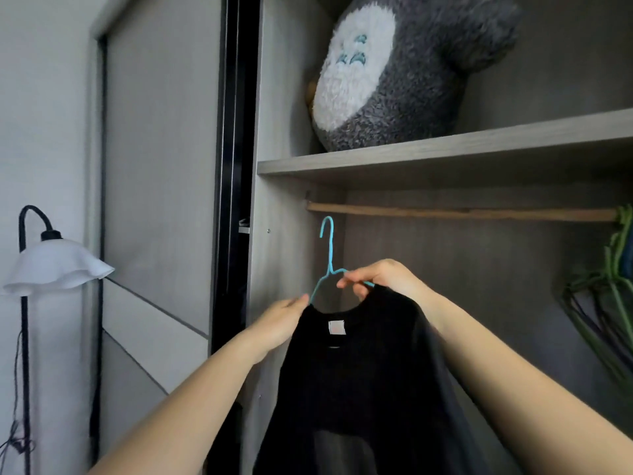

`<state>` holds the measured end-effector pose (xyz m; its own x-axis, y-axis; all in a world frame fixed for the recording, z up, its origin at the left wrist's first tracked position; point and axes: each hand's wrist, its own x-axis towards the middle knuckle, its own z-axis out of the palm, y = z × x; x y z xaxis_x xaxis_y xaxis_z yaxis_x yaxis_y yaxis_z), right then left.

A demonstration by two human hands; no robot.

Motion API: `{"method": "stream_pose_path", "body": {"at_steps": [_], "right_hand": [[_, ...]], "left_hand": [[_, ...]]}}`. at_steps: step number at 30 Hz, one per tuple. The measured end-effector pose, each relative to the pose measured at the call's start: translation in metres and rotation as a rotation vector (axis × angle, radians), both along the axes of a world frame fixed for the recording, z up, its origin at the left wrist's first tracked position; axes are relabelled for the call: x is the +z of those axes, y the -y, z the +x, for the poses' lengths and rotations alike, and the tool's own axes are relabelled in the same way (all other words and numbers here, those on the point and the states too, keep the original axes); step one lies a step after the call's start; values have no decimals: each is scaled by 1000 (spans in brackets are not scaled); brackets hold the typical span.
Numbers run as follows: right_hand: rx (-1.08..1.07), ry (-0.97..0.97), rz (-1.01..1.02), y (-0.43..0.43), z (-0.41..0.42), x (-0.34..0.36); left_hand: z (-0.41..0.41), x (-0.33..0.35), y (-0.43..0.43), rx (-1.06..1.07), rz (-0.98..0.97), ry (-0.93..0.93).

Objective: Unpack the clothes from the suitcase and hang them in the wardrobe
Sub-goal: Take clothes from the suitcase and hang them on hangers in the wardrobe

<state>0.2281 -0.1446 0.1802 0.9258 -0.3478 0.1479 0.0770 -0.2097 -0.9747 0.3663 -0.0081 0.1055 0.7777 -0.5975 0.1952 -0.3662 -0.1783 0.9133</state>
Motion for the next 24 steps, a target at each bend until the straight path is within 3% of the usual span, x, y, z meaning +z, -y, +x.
{"method": "stream_pose_path", "body": {"at_steps": [4, 9, 16, 21, 24], "right_hand": [[-209, 219, 13, 19, 46, -1], [-357, 435, -94, 42, 99, 4], [-423, 321, -140, 78, 183, 0], [-183, 163, -188, 92, 218, -18], [-109, 105, -230, 98, 242, -20]], "left_hand": [[4, 21, 31, 11, -209, -110], [6, 44, 41, -37, -242, -74], [28, 45, 62, 29, -135, 14], [68, -2, 77, 320, 109, 477], [96, -11, 75, 431, 161, 560]]}}
